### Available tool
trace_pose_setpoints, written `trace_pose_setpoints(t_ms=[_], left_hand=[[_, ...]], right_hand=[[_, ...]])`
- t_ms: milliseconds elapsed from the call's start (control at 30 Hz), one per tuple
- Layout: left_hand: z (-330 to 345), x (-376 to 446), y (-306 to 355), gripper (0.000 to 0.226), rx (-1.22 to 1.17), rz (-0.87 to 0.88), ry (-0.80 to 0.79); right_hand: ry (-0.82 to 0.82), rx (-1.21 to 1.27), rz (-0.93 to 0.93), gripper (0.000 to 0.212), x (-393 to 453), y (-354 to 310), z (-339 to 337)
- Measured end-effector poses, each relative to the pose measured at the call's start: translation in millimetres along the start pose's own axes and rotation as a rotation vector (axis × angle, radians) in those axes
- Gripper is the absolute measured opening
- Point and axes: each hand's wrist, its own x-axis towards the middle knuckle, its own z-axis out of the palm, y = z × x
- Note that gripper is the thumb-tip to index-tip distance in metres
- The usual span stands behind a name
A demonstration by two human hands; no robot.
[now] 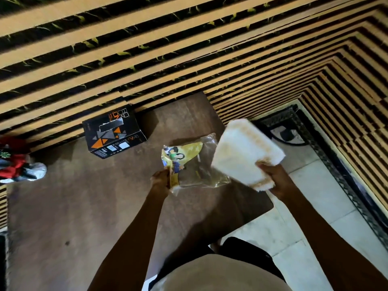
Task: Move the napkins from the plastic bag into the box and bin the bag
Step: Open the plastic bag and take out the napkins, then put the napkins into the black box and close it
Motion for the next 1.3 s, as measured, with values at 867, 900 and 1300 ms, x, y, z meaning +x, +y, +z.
trace_pose_setpoints(t_ms=[867,900,1300], left_hand=[[-33,-31,-17,0.007,-0.077,0.562,-0.068],[-42,-30,-12,0.006,-0.084,0.555,-0.066],[-199,42,92,0.018,0.055,0.599,0.462]], right_hand=[[-0.111,-0.828,-0.016,0.020,43,30,103],[-0.140,-0.779,0.005,0.015,49,26,121],[-0.106,-0.931,-0.126,0.051,132,33,349]])
